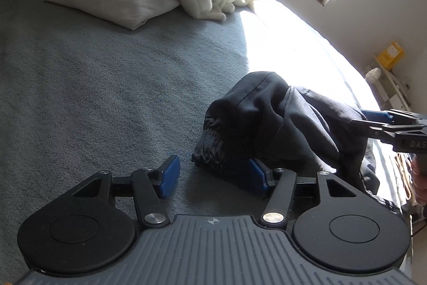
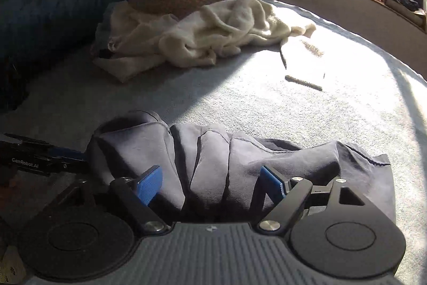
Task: Fold clothes
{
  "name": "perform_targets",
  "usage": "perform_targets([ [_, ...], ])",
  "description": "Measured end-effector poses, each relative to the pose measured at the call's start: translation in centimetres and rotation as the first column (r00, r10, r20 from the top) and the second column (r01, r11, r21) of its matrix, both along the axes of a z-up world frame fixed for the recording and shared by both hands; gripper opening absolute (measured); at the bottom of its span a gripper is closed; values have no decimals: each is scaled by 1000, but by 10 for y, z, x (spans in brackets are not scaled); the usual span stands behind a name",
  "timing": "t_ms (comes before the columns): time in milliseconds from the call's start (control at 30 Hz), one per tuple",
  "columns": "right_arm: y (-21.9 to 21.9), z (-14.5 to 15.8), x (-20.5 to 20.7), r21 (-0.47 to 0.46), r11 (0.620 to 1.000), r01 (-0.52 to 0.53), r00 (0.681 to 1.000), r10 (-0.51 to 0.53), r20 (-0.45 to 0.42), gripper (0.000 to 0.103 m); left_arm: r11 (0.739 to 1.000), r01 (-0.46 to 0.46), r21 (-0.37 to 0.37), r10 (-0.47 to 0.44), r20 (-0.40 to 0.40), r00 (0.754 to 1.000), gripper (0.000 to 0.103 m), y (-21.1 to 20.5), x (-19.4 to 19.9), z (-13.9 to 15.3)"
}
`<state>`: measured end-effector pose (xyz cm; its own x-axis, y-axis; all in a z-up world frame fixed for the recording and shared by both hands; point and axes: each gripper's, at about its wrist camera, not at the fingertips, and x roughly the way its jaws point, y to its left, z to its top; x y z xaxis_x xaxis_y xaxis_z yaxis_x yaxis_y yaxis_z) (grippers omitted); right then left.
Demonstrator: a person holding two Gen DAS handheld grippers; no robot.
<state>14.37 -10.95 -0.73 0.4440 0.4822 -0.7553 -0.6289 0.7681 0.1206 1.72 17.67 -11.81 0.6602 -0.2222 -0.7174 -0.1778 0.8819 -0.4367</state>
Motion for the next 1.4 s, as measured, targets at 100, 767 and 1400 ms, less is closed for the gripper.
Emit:
perform_targets([
  [100, -6, -19, 22, 0, 996, 89, 993, -89, -72, 7, 997, 26, 69, -27, 14, 1000, 63, -10, 5, -1],
  [767, -263, 13, -86, 175, 560, 809, 569, -823, 3, 10, 995, 43, 95, -46, 30, 999, 65, -18, 14, -6],
  [1400, 151, -8, -18, -148, 800, -582, 808, 589, 8, 87, 994, -3, 110, -2, 46, 999, 65, 11, -10, -4],
])
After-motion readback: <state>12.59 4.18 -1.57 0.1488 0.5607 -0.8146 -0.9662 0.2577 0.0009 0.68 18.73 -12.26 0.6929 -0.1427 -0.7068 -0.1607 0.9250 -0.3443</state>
